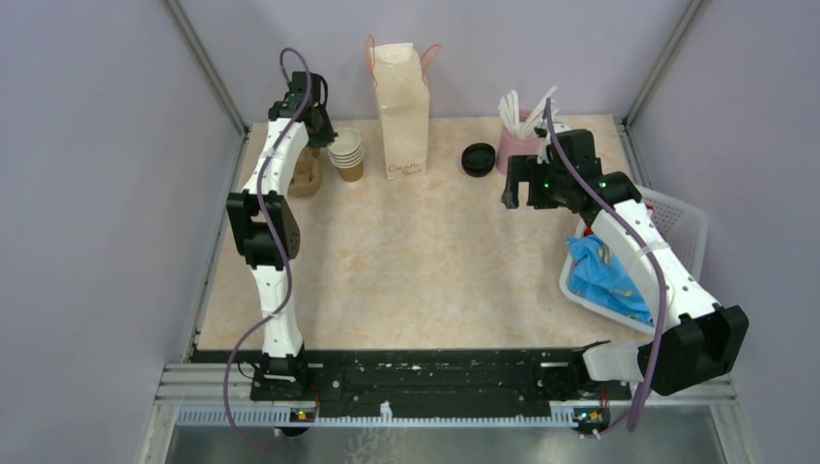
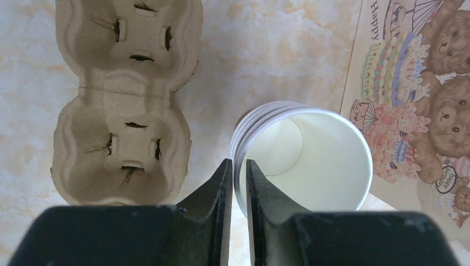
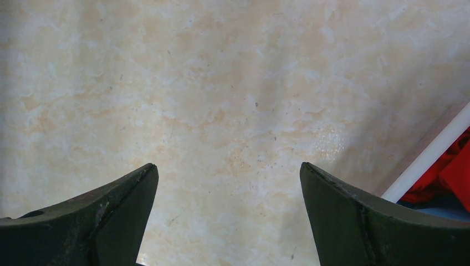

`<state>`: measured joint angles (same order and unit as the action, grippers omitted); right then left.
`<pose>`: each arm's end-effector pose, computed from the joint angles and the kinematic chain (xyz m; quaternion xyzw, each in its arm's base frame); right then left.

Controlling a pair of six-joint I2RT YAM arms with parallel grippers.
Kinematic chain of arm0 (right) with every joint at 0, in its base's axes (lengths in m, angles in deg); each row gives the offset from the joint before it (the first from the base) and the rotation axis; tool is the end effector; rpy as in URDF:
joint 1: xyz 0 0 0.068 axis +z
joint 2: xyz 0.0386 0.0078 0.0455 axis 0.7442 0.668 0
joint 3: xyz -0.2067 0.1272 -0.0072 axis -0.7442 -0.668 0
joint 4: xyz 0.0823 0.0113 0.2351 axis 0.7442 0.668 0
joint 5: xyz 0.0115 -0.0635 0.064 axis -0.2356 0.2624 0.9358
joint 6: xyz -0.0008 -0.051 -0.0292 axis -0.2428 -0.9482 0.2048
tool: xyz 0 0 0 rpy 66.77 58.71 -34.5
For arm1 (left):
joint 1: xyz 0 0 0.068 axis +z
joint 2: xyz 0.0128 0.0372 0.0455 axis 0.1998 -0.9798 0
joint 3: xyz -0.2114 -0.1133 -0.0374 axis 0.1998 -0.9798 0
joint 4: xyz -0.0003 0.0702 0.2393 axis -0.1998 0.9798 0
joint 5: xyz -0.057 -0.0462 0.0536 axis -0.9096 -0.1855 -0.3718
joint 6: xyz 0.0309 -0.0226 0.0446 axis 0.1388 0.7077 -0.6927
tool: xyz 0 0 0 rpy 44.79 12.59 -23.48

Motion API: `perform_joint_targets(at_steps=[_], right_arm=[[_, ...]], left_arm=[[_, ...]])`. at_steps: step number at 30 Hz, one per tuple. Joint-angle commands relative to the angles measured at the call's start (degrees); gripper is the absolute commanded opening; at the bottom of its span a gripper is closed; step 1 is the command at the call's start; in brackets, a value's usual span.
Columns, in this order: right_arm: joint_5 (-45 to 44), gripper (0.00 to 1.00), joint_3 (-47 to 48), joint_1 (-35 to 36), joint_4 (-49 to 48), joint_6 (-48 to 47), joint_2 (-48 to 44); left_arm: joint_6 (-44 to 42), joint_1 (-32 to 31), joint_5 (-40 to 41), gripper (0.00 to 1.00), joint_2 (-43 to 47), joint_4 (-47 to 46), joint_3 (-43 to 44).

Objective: Pack the takeout coffee

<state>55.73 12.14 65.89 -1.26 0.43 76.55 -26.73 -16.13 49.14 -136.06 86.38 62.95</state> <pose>0.2634 0.0855 0.3190 -0.0462 0.9141 0.1150 0.3861 0.4696 -0.0322 0.2704 -0.1629 0.9165 -0.0240 0.3645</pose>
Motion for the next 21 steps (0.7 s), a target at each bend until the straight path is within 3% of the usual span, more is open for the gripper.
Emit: perform_joint_targets(at_steps=[1, 10, 21], right_arm=[[0.52, 0.98, 0.67, -0.41, -2.18, -0.69, -0.52], [0.35, 0.98, 0.82, -0.40, -2.01, -0.69, -0.63], [0.17, 0.98, 1.34, -0.40, -1.83, -0.69, -0.96]], left_arm=[[-1.14, 0.03, 0.56, 0.19, 0.97, -0.81, 2.16], [-1.16, 0.03, 0.50, 0.00, 0.96, -0.53, 2.49], [-0.17, 0.51, -0.99, 0.00, 2.88, -0.28, 2.59]])
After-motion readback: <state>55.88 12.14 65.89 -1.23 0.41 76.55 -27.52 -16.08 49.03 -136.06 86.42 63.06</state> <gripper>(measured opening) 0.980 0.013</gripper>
